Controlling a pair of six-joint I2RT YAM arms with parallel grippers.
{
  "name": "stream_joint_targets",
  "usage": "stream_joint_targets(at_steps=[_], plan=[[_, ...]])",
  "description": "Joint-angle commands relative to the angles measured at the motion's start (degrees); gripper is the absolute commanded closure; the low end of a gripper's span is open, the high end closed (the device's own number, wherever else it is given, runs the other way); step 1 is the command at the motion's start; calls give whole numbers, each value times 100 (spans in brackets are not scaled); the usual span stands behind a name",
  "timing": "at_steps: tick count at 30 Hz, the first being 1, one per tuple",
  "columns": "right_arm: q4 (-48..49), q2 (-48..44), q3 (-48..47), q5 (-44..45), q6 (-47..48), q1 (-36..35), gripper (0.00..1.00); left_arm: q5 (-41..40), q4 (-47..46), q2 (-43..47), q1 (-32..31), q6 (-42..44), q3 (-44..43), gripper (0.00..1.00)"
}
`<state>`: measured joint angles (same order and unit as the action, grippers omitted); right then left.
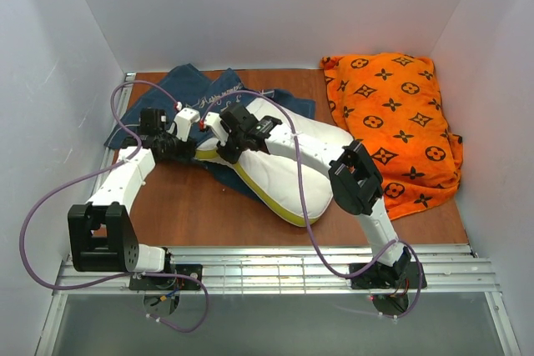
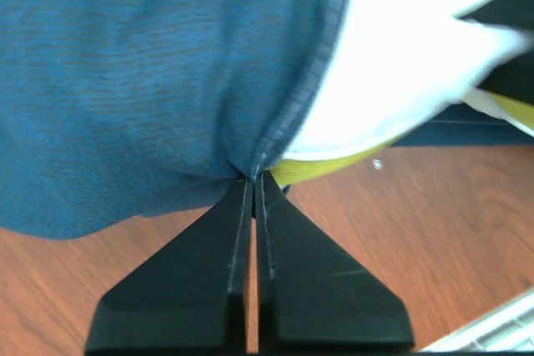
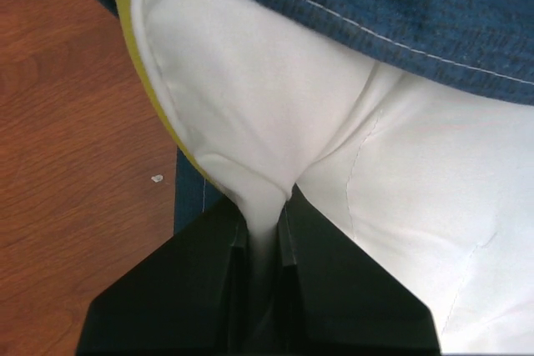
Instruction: Put the pillow into the pillowcase
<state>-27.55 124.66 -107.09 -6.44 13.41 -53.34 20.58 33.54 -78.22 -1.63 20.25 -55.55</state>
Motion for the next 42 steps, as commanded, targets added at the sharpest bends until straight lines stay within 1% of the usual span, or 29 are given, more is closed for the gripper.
stream_joint_targets(at_steps=[1,2,6,7,9,12,13,16,18,23,24,26,28,29,30,31,33,34,35,36,37,38,39,40,41,42], plan=[[162,23,-576,-226,-233,87,99,989,809,209,-83,260,-368,100],[171,75,-689,-235,-277,113,99,1427,960,254,-109,278,-421,100],[180,400,-1024,-244,-461,148,99,2150,1619,360,-232,225,-764,100],[180,453,-1094,-253,-601,166,99,2257,1873,351,-250,234,-904,100],[224,602,-1339,-218,-769,228,99,2529,2077,342,-285,260,-1019,100],[399,682,-1464,-270,-1103,307,99,2915,2350,307,-320,217,-1238,100],[530,682,-1447,-323,-1182,324,99,3178,2463,289,-347,207,-1317,100],[916,630,-1281,-621,-1823,421,99,3609,2674,193,-461,190,-1520,100],[1067,621,-1192,-648,-2121,447,99,3777,2693,166,-496,67,-1739,100],[1796,743,-464,-877,-2860,517,99,4322,2833,52,-532,-39,-2021,100],[2032,822,-349,-894,-2948,535,99,4332,2894,52,-532,5,-1995,100],[2209,884,-103,-1218,-3134,605,99,4227,2930,157,-532,58,-1812,100],[2324,797,108,-1404,-3143,614,99,3649,2730,280,-523,76,-1320,100],[2377,710,475,-1500,-3143,614,99,3063,2589,411,-514,-11,-1153,100],[2595,526,670,-1623,-3134,606,99,2840,2474,447,-497,-91,-995,100],[2684,420,898,-1989,-3169,606,99,2559,2195,474,-488,-178,-697,100],[2859,200,1363,-2465,-3187,597,99,2128,1999,448,-461,-284,-528,100],[2861,121,1497,-2676,-3169,562,99,2004,1842,413,-461,-389,-466,98],[2861,15,1637,-2774,-3021,544,94,1907,1823,386,-452,-416,-509,94],[2817,-221,1795,-2827,-2950,544,88,1854,1875,255,-444,-399,-597,84],[2582,-345,1997,-2845,-2819,562,79,1932,2076,193,-418,-251,-719,72],[2431,-485,2068,-2828,-2661,562,62,2072,2147,132,-278,-215,-1077,64],[2247,-791,2121,-2802,-2268,588,51,2117,2139,96,-207,-302,-1255,60],[2089,-951,2148,-2715,-2081,632,42,1899,1852,70,-172,-494,-1465,53],[1756,-1109,2131,-2688,-1923,667,32,1767,1701,43,-171,-852,-1833,50],[1640,-1398,2096,-2670,-1608,728,26,1626,1561,-140,-171,-995,-2054,44]])
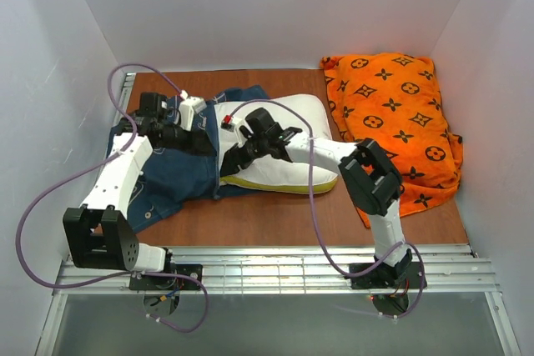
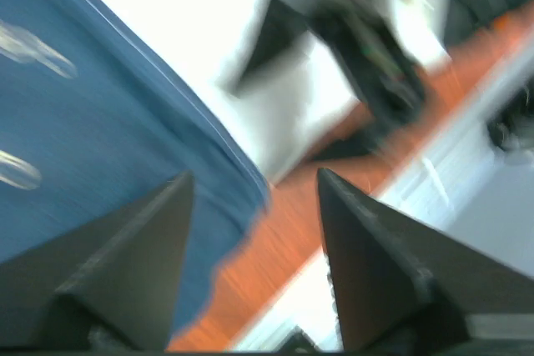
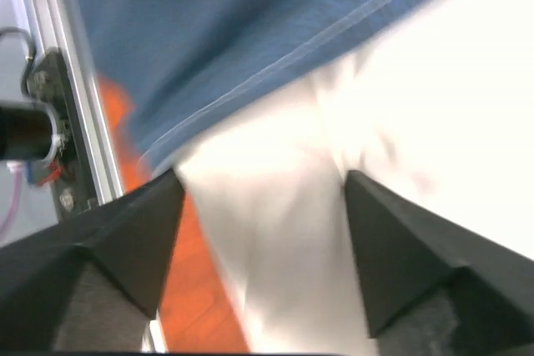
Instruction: Put the pillow into the pillowcase
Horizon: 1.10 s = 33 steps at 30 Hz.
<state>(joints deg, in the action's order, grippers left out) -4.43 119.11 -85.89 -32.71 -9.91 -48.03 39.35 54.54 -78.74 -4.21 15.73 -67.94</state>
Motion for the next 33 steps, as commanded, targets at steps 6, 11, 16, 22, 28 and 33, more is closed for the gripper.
stream_joint_targets(at_steps=[6,11,16,22,28,33], plan=[[-1007,-638,-1305,738,1359,1155,9,-2150,-1612,-1414,-1,-1045,-2071,38],[-1499,1197,-3578,1618,2414,1630,2,-2362,-1667,-3117,-27,-852,-3469,34],[-1230,1984,-4191,1707,2723,1718,1,-2441,-1859,-3973,-27,-1027,-4498,33],[-726,2397,-3672,995,2766,1709,1,-2073,-1886,-4650,-36,-1072,-4939,23],[-963,2495,-3330,354,3109,1692,35,-2124,-1807,-5097,-133,-948,-4887,23],[-955,2248,-3145,151,3057,1630,91,-1835,-1772,-5502,-133,-1168,-5079,30]])
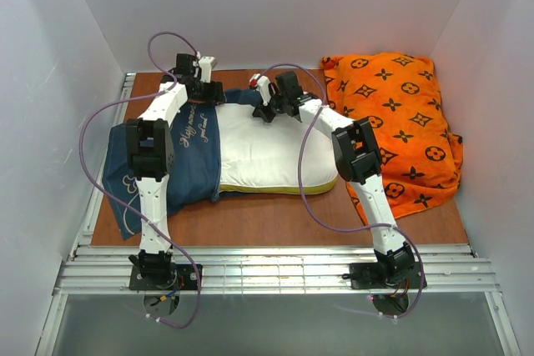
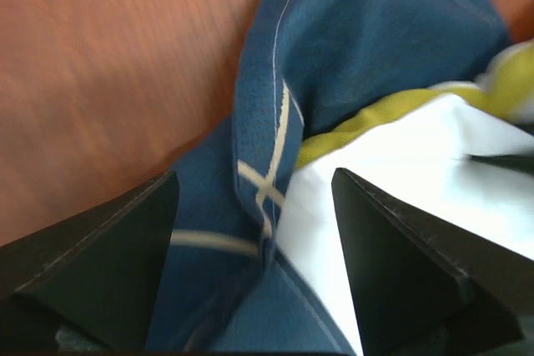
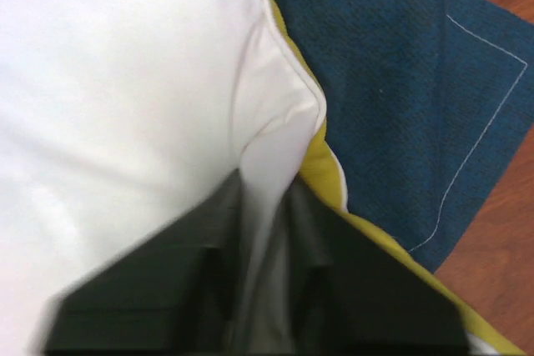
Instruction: Put the pillow into the pillowcase
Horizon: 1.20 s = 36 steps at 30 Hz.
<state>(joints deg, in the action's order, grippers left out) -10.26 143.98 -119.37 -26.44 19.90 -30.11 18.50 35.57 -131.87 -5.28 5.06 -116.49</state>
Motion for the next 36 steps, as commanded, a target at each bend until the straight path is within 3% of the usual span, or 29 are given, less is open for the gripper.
stream_joint_targets(at_steps=[1,4,6,9,11,13,15,17,20,22,25,29,34,36], plan=[[-363,-265,221,-468,84,-171,98,259,117,-242,-52,-136,-251,30],[-336,-371,335,-476,84,-215,99,294,108,-444,-52,-207,-392,39],[-292,-502,519,-538,93,-250,99,312,73,-541,-52,-268,-445,65],[-91,-845,957,-591,137,-355,99,731,-119,-454,-52,-418,-428,86],[111,-1117,1196,-573,198,-452,99,1057,-304,-348,-52,-698,-279,82],[261,-1319,1521,-512,225,-601,99,1243,-568,-190,-79,-961,-103,64],[340,-1399,1741,-442,242,-706,99,1209,-630,-215,-114,-1024,-102,58],[384,-1469,1812,-424,234,-742,99,1007,-639,-303,-114,-1112,-120,57],[393,-1522,1882,-327,207,-769,99,840,-561,-488,-123,-1086,-94,68],[393,-1557,1935,-275,260,-760,99,839,-455,-619,-123,-1034,-102,68],[376,-1584,1961,-187,277,-760,99,953,-165,-516,-114,-727,20,57],[376,-1558,1953,-204,277,-760,99,1217,-279,89,-96,-341,793,37],[385,-1628,2058,-151,330,-760,99,735,-16,443,-44,240,996,33],[385,-1715,2155,-195,339,-769,99,339,72,461,-8,433,1040,37]])
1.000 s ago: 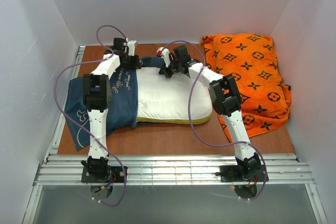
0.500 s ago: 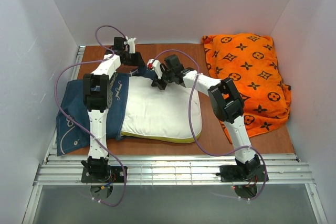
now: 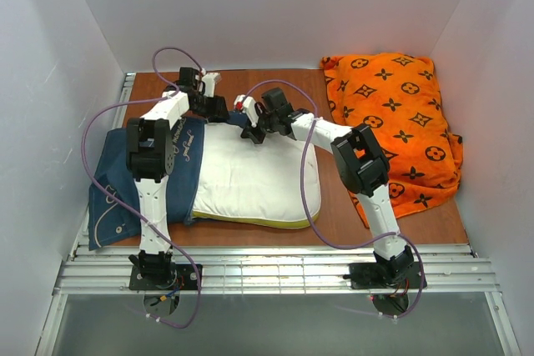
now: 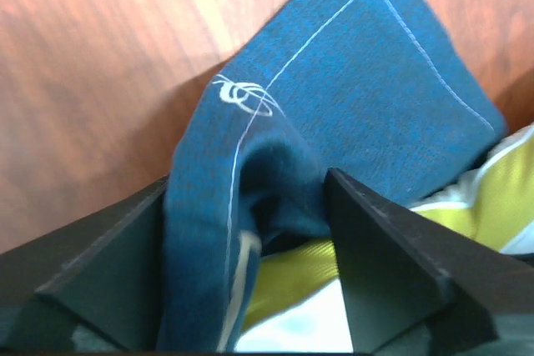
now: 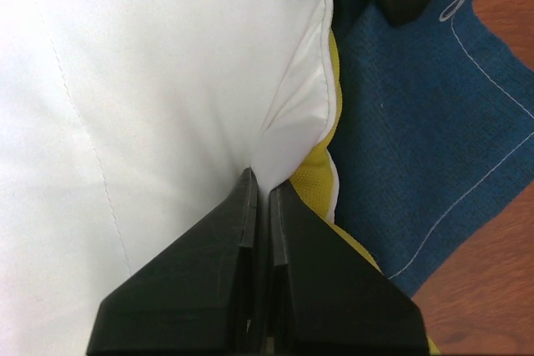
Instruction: Put the pillow into the pillowcase
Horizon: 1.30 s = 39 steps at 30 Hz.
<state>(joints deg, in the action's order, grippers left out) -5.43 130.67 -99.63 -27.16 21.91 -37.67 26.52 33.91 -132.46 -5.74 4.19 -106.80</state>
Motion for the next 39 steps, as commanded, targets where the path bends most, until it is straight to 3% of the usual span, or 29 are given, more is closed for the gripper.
stream_joint_targets(at_steps=[1,4,5,6,9,16,19,20,21,25,29,32,33,36,37,39], plan=[[-81,-419,225,-141,147,-4,99,-542,274,511,46,557,81,40],[-11,-525,348,-211,59,-12,99,-394,300,406,46,540,98,76],[7,-543,366,-228,24,-30,99,-254,292,362,38,435,81,95],[24,-551,366,-220,-11,-47,99,182,309,266,20,234,29,100],[217,-578,322,-176,-265,-117,99,1288,239,256,-155,-48,-60,100],[482,-806,172,34,-697,-451,99,3356,-1007,949,-752,-2110,194,100],[701,-1113,295,175,-741,-583,99,3858,-1780,1335,-885,-2868,492,100],[884,-1314,374,202,-784,-592,99,3904,-2079,1459,-885,-3523,824,100],[929,-1412,436,219,-802,-592,99,3948,-2786,1565,-894,-3860,1045,100],[807,-1720,393,378,-680,-627,99,4255,-4136,1838,-911,-5259,1741,100],[658,-1913,497,527,-487,-636,99,4256,-4507,1856,-956,-5508,2014,100],[701,-1897,734,799,-468,-540,99,3897,-2985,1348,-772,-4300,1060,82],[754,-1861,805,817,-529,-392,99,3530,-2360,1094,-649,-4016,500,64],[965,-1677,945,1080,-758,-14,99,2433,-1067,915,-43,-2891,-234,40],[1009,-1546,937,1281,-793,75,99,2071,-775,950,254,-2244,-505,26],[1000,-1379,841,1379,-950,355,99,1341,215,1055,459,-1469,-779,23]])
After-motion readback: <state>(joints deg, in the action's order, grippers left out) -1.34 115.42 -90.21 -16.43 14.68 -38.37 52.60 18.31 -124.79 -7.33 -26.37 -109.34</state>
